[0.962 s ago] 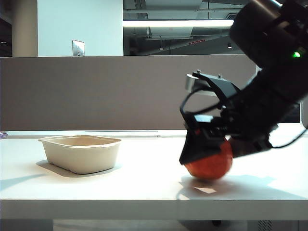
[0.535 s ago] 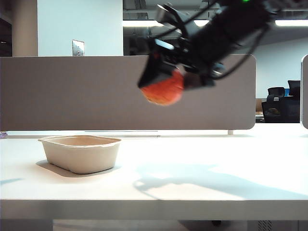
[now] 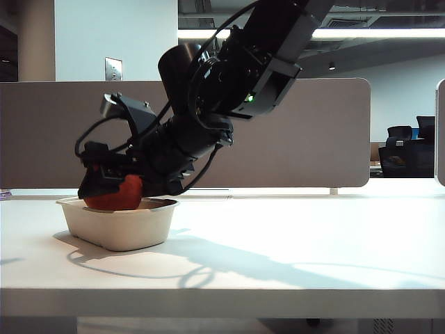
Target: Pick up the orange and place it into the paper lunchbox.
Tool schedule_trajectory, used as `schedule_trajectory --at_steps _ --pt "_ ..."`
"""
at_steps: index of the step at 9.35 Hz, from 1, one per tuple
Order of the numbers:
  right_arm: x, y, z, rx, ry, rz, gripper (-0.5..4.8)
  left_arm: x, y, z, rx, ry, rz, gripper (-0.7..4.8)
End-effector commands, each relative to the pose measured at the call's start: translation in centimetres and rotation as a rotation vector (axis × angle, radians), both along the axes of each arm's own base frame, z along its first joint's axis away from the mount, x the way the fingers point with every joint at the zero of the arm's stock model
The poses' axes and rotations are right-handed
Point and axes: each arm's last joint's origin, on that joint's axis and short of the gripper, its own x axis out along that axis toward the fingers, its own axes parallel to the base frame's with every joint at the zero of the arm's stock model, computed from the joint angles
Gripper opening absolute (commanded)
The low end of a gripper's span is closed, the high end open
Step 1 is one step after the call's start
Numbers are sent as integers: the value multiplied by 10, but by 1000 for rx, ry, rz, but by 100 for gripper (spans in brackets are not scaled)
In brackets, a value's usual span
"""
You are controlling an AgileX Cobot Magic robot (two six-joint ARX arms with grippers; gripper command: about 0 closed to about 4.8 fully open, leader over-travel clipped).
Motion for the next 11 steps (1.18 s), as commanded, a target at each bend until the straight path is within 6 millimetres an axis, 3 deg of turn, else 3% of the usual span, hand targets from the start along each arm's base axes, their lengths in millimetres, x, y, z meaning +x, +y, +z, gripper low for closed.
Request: schedule_trajectory --at_steps 1,4,5,6,7,9,10,11 --pt "-3 3 10 24 -17 10 479 0 0 2 -10 -8 -3 -6" --pt "-5 -4 38 35 -31 0 479 0 0 2 -10 -9 -3 -6" --pt "-33 -47 108 -93 84 -29 116 0 0 2 -10 -9 -3 -6" --pt "-62 -96 150 -248 159 -109 -1 0 0 2 -11 -11 -3 -6" --pt "-84 -120 172 -325 154 -111 -1 0 0 2 -12 -11 -3 -6" --pt "-106 -141 190 -364 117 -132 -1 -1 0 2 -15 -5 -16 -6" --pt "-169 -196 211 -280 13 -151 -1 5 -5 -16 -49 -20 -70 -6" --pt "-200 -223 197 -220 -49 -163 -1 2 -5 -43 -77 -28 -120 -6"
